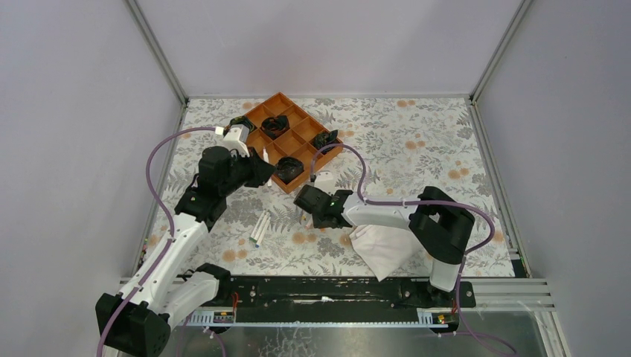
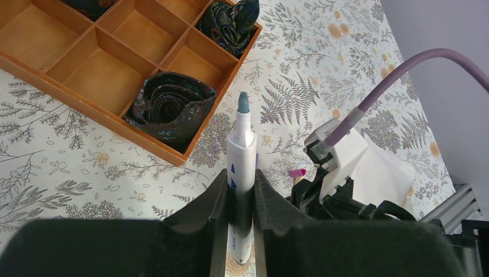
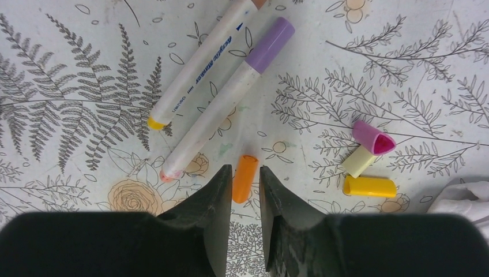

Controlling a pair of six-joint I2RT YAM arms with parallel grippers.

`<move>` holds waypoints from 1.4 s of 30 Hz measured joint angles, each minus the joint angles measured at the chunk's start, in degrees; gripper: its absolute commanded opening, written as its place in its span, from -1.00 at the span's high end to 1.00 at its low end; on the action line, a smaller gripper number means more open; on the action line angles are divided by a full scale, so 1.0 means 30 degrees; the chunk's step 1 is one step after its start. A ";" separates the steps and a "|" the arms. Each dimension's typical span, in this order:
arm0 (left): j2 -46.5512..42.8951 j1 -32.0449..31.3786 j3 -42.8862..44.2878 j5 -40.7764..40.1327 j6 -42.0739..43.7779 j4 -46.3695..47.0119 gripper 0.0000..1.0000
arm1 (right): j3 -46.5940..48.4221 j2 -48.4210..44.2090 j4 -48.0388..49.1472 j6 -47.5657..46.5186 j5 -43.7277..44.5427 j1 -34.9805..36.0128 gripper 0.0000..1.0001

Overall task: Insert the pens into the pen caps
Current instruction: Insert the pen cap onto the pen.

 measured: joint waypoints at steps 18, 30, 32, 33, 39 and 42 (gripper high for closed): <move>-0.0022 0.0000 -0.0066 0.0000 0.0000 -0.0007 1.00 | 0.0036 0.0896 -0.0044 0.0437 -0.0794 0.0015 0.68; -0.0226 0.0036 -0.0138 -0.0372 0.0000 -0.0029 1.00 | -0.1719 -0.0787 0.0386 0.0750 -0.0787 0.0015 1.00; -0.0226 0.0036 -0.0146 -0.0393 0.0000 -0.0036 1.00 | -0.2018 -0.1435 0.0430 0.0685 -0.0787 0.0015 1.00; -0.0226 0.0036 -0.0153 -0.0393 0.0000 -0.0029 1.00 | -0.2157 -0.1792 0.0488 0.0619 -0.0794 0.0015 1.00; -0.0226 0.0029 -0.0386 -0.0109 -0.0087 0.0080 1.00 | -0.2907 -0.4306 0.0998 -0.0117 -0.0933 -0.0160 1.00; -0.0226 -0.0561 -0.0809 0.0117 -0.0656 0.0605 1.00 | -0.3235 -0.5340 0.1464 -0.0525 -0.1231 -0.0437 1.00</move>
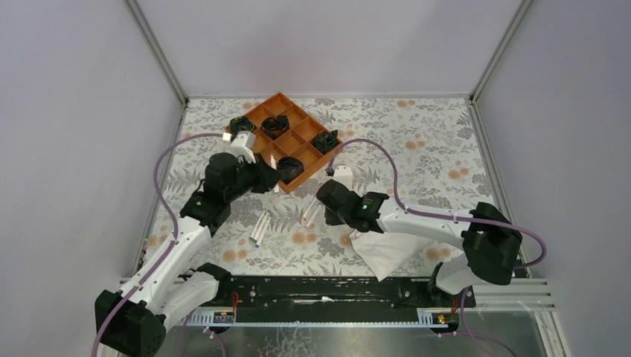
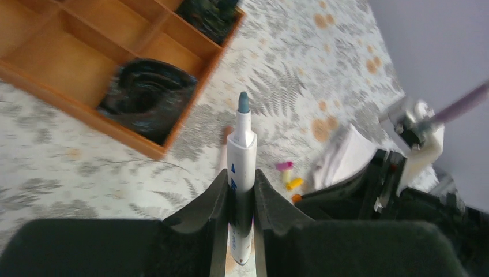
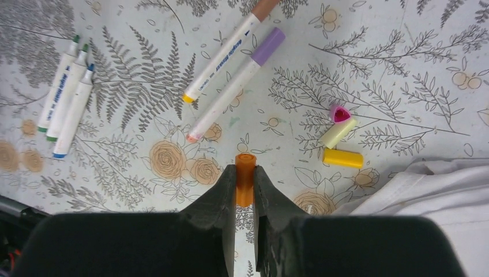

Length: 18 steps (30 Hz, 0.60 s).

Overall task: Insert the pens into the pen caps
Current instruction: Insert the pen cap onto the pen.

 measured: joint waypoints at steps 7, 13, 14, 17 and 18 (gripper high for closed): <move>0.0073 -0.5595 -0.3752 0.0000 -0.1698 0.4612 1.00 | -0.1144 -0.2215 0.0780 -0.0692 -0.0794 -0.0998 1.00; 0.0699 -0.7766 -0.7490 0.1071 -0.1479 1.0644 1.00 | -0.2317 -0.4881 0.1545 -0.1421 -0.1035 -0.1960 1.00; 0.0831 -0.7978 -0.8036 0.1268 -0.1348 1.1621 1.00 | -0.2412 -0.5275 0.1676 -0.1530 -0.1020 -0.1996 1.00; 0.1078 -0.8706 -0.9544 0.1654 -0.0860 1.4287 1.00 | -0.3082 -0.6892 0.2703 -0.2033 -0.1035 -0.1996 1.00; 0.1107 -0.8910 -0.9908 0.1705 -0.0714 1.4928 1.00 | -0.3300 -0.7402 0.3038 -0.2215 -0.1042 -0.1996 1.00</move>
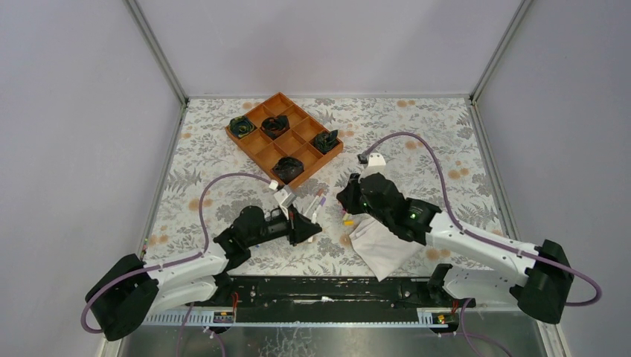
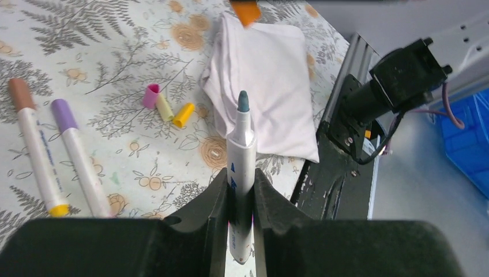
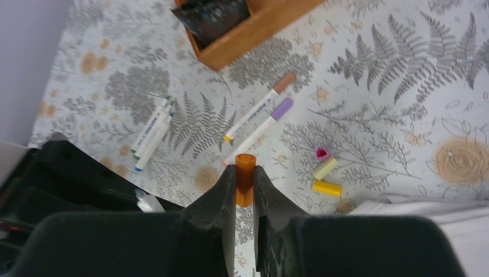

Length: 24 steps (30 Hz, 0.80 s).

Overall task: Insert the pens into the pen caps
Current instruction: Insert the pen cap onto the pen.

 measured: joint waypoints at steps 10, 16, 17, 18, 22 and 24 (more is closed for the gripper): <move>0.2441 -0.0889 -0.0634 0.0758 0.0736 0.3687 1.00 | -0.1428 -0.1741 0.4146 -0.1596 -0.1698 -0.0007 1.00; 0.3293 -0.1042 -0.0561 0.1180 0.0554 0.4765 1.00 | -0.1792 -0.1566 0.5683 -0.1785 -0.2557 0.0204 1.00; 0.3330 -0.1042 -0.0554 0.1209 0.0474 0.4918 1.00 | -0.1894 -0.1515 0.5872 -0.1792 -0.2659 0.0255 1.00; 0.3351 -0.1042 -0.0554 0.1231 0.0423 0.5005 1.00 | -0.1967 -0.1472 0.5989 -0.1792 -0.2703 0.0313 1.00; 0.3468 -0.1042 -0.0444 0.1239 0.0284 0.5231 1.00 | -0.2317 -0.1246 0.6229 -0.1800 -0.2892 0.0634 1.00; 0.3490 -0.1042 -0.0437 0.1231 0.0262 0.5297 1.00 | -0.2477 -0.1217 0.6280 -0.1800 -0.2973 0.0780 1.00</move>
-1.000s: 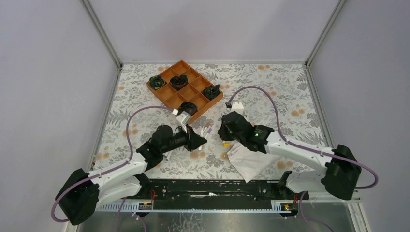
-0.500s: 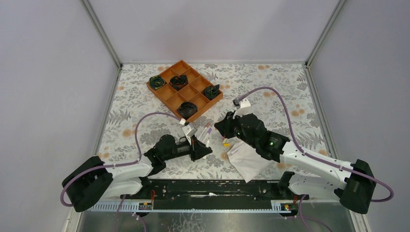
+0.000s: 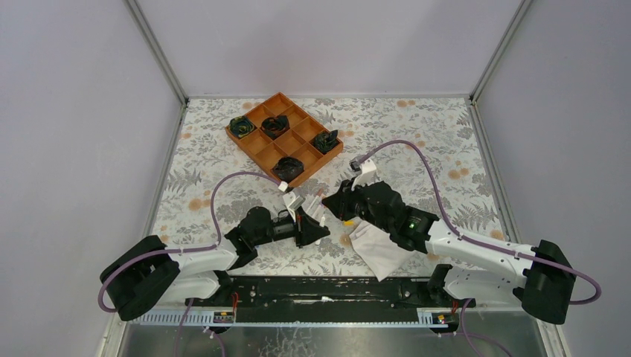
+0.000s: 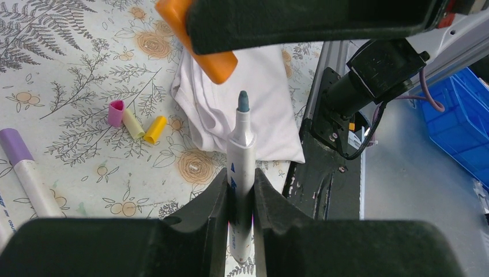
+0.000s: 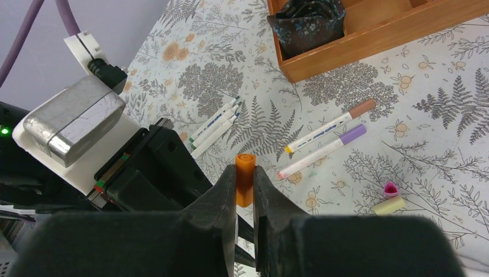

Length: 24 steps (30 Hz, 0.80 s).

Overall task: Insert the pens into the pen caps
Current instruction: Insert the pen cap onto the pen.

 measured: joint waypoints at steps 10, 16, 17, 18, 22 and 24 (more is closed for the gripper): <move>0.0029 0.0000 0.0000 -0.0146 -0.0066 0.0015 1.00 | -0.0277 0.0000 0.0342 0.0029 -0.0080 0.0226 1.00; 0.0029 0.0000 0.0000 -0.0313 -0.0189 0.0015 1.00 | -0.0386 -0.0007 0.0546 0.0022 -0.0226 0.0277 1.00; 0.0036 0.0000 0.0000 -0.0350 -0.0204 0.0007 1.00 | -0.0386 -0.0007 0.0576 0.0022 -0.0240 0.0299 1.00; 0.0029 0.0000 0.0000 -0.0386 -0.0240 0.0000 1.00 | -0.0401 -0.0007 0.0641 0.0022 -0.0284 0.0313 1.00; 0.0029 0.0000 0.0007 -0.0430 -0.0299 -0.0022 1.00 | -0.0561 -0.0007 0.0845 0.0029 -0.0525 0.0335 1.00; 0.0029 0.0000 0.0007 -0.0444 -0.0321 -0.0036 1.00 | -0.0619 -0.0007 0.0845 0.0036 -0.0561 0.0342 1.00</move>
